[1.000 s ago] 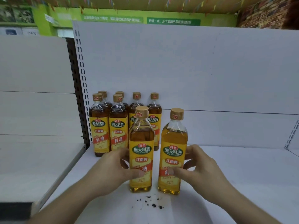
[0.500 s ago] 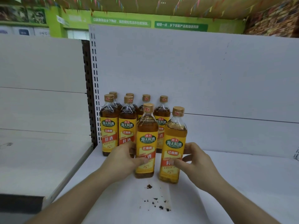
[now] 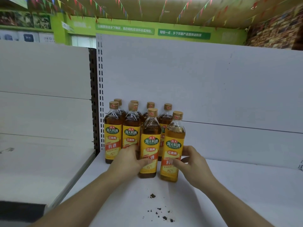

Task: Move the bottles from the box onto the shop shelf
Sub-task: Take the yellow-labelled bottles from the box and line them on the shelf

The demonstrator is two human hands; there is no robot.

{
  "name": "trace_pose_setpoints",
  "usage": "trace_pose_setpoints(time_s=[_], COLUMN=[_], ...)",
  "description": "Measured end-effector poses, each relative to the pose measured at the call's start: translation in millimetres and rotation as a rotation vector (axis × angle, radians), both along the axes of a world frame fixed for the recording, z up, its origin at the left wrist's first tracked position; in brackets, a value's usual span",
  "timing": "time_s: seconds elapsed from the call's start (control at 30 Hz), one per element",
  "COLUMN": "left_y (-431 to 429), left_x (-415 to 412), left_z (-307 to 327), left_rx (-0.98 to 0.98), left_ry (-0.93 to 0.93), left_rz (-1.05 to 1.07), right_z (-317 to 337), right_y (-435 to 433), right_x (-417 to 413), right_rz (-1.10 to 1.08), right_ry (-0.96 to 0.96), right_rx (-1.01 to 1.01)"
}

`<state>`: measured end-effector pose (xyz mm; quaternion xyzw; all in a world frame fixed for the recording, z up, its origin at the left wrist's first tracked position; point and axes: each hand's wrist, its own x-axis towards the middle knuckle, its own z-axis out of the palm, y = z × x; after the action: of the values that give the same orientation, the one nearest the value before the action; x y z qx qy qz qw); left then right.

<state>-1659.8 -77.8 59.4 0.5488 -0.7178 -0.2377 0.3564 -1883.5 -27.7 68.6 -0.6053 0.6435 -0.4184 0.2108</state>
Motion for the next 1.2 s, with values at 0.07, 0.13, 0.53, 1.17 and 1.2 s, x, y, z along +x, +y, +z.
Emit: trace_pose_setpoints(time_s=[0.07, 0.13, 0.53, 1.17, 1.2], left_y=[-2.1, -4.1, -1.3, -11.8, -12.1], left_x=[0.8, 1.6, -3.7, -15.6, -16.1], left_z=[2.1, 3.7, 8.6, 18.5, 19.0], left_rx=[-0.019, -0.042, -0.202, -0.108, -0.105], left_ry=[-0.069, -0.141, -0.508, -0.614, -0.617], left_rz=[0.001, 0.015, 0.13, 0.149, 0.152], right_z=[-0.2, -0.5, -3.3, -0.8, -0.8], right_y=[-4.5, -9.1, -25.0, -38.8, -39.7], right_x=[0.7, 1.4, 5.8, 16.4, 17.1], right_rz=[0.0, 0.0, 0.007, 0.046, 0.048], right_ry=[0.003, 0.003, -0.026, -0.028, -0.024], right_rx=[-0.001, -0.004, 0.014, 0.032, 0.033])
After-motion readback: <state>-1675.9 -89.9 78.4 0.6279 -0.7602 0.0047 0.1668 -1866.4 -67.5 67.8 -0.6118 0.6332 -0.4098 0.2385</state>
